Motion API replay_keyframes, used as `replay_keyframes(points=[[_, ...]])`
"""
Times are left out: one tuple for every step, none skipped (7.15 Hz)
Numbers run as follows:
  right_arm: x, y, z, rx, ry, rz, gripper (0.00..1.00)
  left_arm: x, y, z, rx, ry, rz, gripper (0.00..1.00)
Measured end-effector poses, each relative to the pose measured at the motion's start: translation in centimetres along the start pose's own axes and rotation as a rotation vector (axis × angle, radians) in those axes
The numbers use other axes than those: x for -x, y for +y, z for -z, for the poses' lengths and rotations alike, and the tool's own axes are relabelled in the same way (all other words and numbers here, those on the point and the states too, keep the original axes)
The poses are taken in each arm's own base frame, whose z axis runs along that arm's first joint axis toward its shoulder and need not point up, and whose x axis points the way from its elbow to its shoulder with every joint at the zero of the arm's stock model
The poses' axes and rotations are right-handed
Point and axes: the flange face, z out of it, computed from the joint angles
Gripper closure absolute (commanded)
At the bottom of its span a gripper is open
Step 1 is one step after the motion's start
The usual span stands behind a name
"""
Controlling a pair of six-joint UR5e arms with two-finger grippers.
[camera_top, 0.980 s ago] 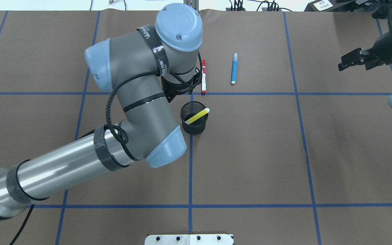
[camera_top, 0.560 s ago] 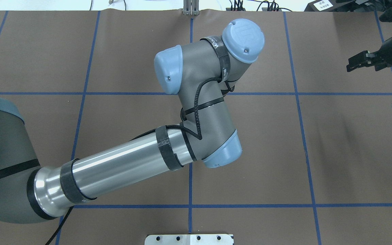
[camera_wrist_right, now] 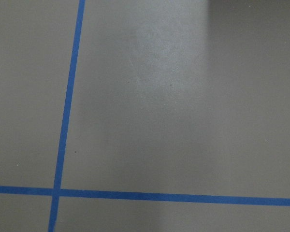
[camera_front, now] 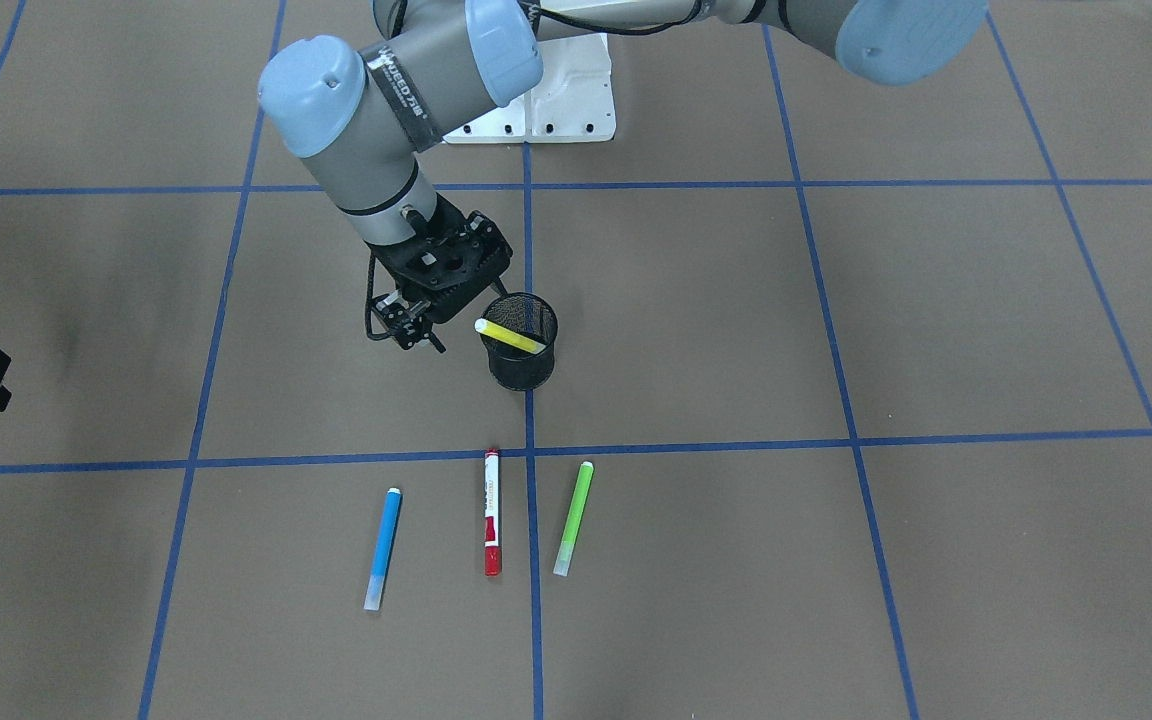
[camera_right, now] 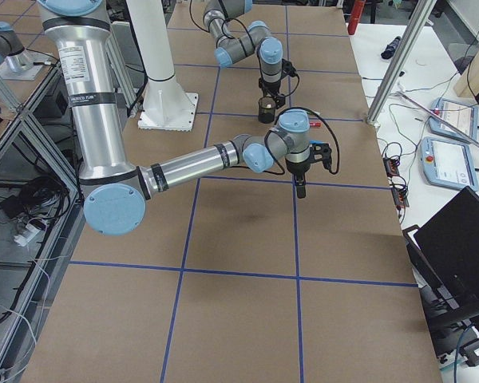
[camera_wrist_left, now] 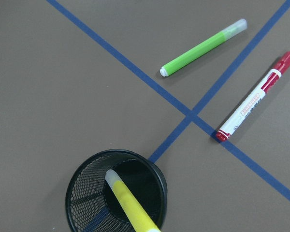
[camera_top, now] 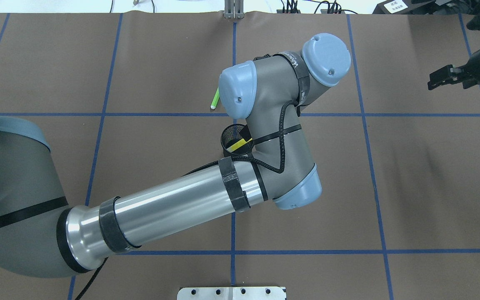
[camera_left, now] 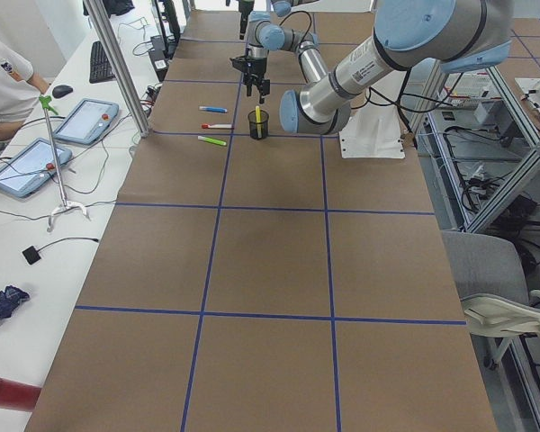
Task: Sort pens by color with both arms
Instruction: 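Lower the left gripper into the cup and grasp the yellow marker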
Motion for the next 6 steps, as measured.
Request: replay_keyframes(points=[[-0.2,0.1,-0.2,0.003,0.003,-0.003,0.02,-0.3,0.2,-0.2,-0.012,-0.007,-0.009,0.2],[-0.4,0.2,-0.3,0.005,0.006,-0.005,0.02,-0.4,0.2,-0.8,-0.03,-0.013,-0.013,0.25],[-0.5,0.2,-0.4,0.007,0.007,-0.006,0.02,-0.3,0.1,-1.3,-0.039,-0.019,-0.014,0.3],[-0.6,0.3,-0.5,0.009,0.009,-0.007,0.02,-0.1,0.6,-1.6,-0.039,-0.022,-0.016,0.35],[-0.7,0.3,-0.7,0.011,0.011,-0.008,0.02,0.0,1.3,-1.9,-0.037,-0.026,-0.02,0.37],[-0.9,0.3,-0.9,0.013,0.013,-0.01,0.02,0.2,1.6,-2.3,-0.036,-0.03,-0.023,0.48]])
